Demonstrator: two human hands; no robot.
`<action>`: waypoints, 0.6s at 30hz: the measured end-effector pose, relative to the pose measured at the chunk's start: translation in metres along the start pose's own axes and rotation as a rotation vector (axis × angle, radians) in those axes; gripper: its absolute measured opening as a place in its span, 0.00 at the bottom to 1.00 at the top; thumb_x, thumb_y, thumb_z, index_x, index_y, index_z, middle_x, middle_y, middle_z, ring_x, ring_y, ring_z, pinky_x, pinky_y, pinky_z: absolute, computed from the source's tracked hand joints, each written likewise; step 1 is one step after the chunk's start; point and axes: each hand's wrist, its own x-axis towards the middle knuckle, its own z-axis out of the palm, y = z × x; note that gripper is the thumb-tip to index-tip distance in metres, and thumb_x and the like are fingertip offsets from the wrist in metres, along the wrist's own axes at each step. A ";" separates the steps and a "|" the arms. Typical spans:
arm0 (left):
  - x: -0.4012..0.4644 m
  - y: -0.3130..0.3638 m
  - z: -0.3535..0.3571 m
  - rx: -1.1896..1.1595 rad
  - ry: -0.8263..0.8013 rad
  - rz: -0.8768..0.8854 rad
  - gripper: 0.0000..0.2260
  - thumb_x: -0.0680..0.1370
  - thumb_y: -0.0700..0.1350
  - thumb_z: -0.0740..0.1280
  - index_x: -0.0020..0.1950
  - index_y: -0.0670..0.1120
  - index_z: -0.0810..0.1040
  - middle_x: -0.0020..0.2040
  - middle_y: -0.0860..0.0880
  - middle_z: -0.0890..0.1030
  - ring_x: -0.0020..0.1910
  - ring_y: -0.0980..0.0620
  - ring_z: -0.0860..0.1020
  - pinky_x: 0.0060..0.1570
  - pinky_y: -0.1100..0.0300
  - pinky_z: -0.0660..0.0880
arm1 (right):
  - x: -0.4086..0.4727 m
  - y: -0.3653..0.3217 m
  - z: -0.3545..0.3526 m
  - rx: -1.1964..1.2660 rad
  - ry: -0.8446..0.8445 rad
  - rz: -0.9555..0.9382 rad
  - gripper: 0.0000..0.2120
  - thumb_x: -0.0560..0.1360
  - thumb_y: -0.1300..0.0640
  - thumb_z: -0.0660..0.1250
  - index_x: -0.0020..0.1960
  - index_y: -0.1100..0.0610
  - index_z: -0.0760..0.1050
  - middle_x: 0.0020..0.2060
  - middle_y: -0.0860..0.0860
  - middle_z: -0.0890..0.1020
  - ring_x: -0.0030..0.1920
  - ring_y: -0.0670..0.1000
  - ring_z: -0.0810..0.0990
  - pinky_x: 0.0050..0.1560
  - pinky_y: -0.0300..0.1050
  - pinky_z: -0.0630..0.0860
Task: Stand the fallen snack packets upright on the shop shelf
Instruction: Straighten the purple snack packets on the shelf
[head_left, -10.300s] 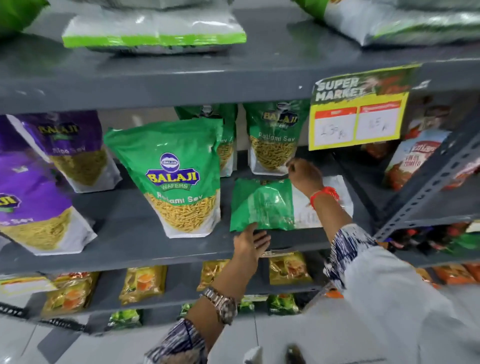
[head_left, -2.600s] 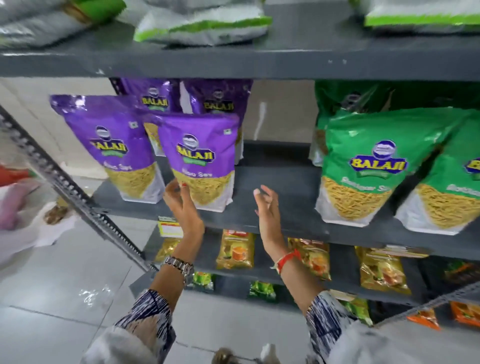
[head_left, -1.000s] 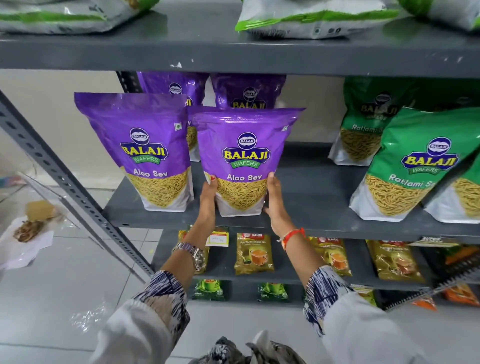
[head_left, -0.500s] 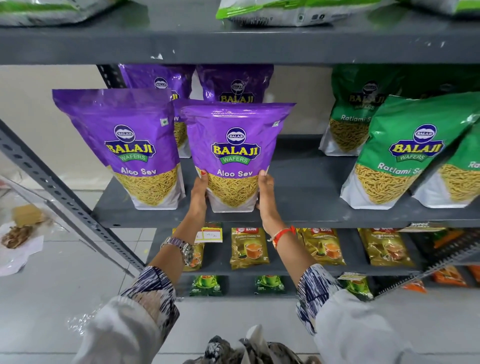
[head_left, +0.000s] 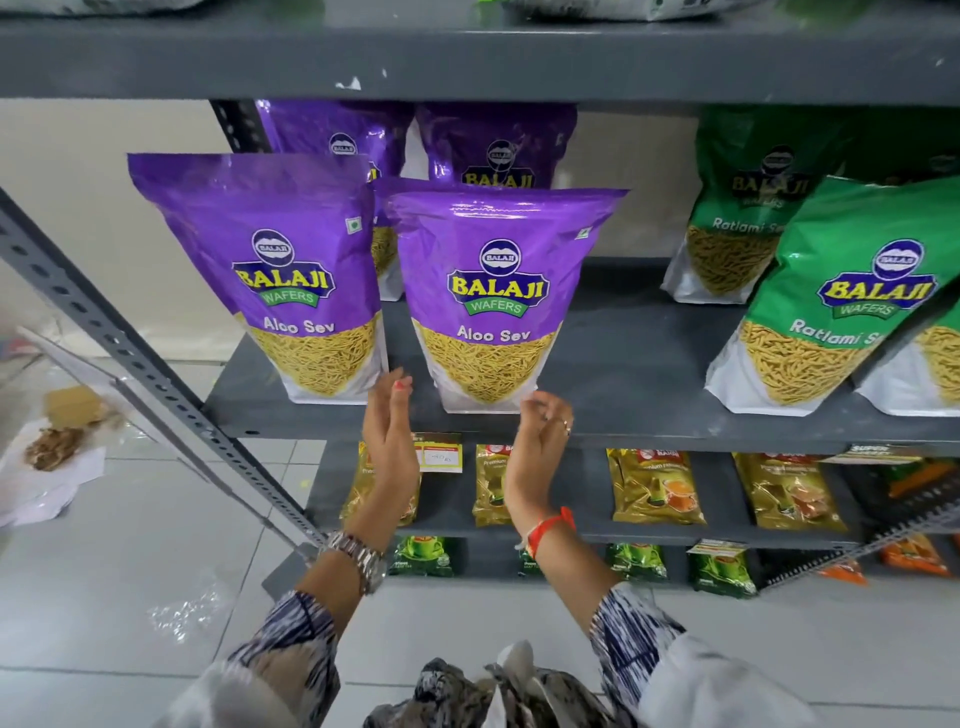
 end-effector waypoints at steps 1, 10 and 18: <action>-0.002 -0.002 -0.011 -0.011 0.052 0.032 0.09 0.78 0.47 0.59 0.55 0.49 0.76 0.50 0.44 0.80 0.49 0.49 0.77 0.49 0.53 0.75 | -0.011 0.005 0.005 0.004 -0.076 -0.002 0.10 0.73 0.49 0.62 0.49 0.55 0.72 0.48 0.52 0.76 0.47 0.43 0.76 0.49 0.37 0.72; 0.078 0.037 -0.092 0.004 0.377 0.077 0.19 0.77 0.48 0.58 0.65 0.40 0.64 0.61 0.45 0.70 0.61 0.49 0.70 0.61 0.59 0.67 | -0.036 -0.003 0.093 -0.168 -0.663 0.124 0.30 0.77 0.47 0.62 0.74 0.53 0.57 0.74 0.54 0.59 0.71 0.52 0.63 0.70 0.45 0.63; 0.103 0.047 -0.094 -0.002 0.066 -0.093 0.22 0.80 0.53 0.53 0.72 0.53 0.55 0.68 0.50 0.67 0.66 0.50 0.68 0.67 0.46 0.66 | -0.022 -0.017 0.148 -0.098 -0.651 0.221 0.41 0.73 0.41 0.65 0.77 0.49 0.46 0.77 0.54 0.56 0.75 0.54 0.59 0.74 0.56 0.59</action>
